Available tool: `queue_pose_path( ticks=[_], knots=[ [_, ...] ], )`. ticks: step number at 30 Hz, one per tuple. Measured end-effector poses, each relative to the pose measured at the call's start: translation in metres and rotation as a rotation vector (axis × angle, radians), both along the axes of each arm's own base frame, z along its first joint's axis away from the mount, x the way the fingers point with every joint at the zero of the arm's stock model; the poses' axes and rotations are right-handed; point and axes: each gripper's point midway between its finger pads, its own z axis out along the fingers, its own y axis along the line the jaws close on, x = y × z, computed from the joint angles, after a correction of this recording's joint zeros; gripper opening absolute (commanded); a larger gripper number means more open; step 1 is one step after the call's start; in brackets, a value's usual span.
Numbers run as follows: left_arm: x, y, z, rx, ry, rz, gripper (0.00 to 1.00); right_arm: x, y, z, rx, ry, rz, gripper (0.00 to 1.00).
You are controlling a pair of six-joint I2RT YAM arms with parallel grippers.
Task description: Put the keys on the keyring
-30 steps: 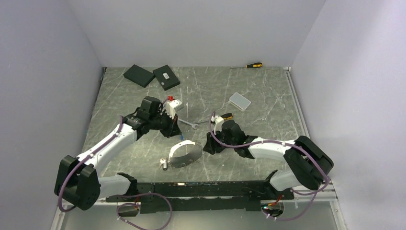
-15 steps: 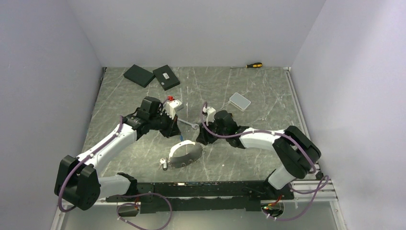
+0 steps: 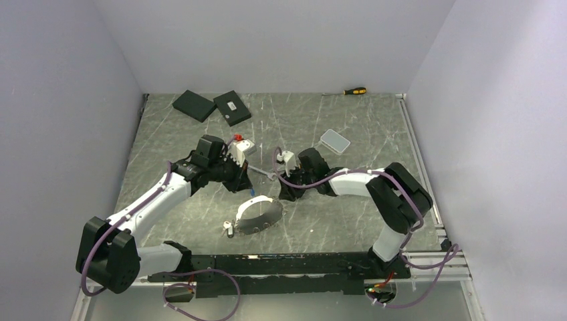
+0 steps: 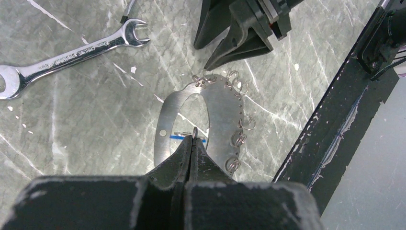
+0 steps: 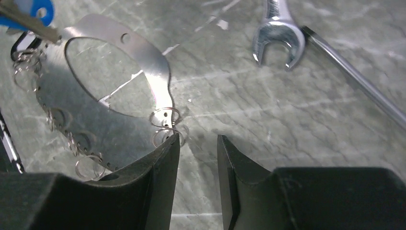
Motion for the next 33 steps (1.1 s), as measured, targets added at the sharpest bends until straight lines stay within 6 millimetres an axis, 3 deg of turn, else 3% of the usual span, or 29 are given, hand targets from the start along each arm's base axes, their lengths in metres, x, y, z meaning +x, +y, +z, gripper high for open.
queue_pose_path(
  ticks=[11,33],
  knots=[
    [0.0,-0.001,0.001,-0.004,-0.001,-0.002,0.0,-0.015,0.007,-0.005,0.035,-0.084,0.231,0.38],
    [-0.001,-0.001,0.009,-0.021,-0.026,-0.007,0.0,-0.015,0.026,-0.009,0.019,-0.213,0.28,0.23]
  ],
)
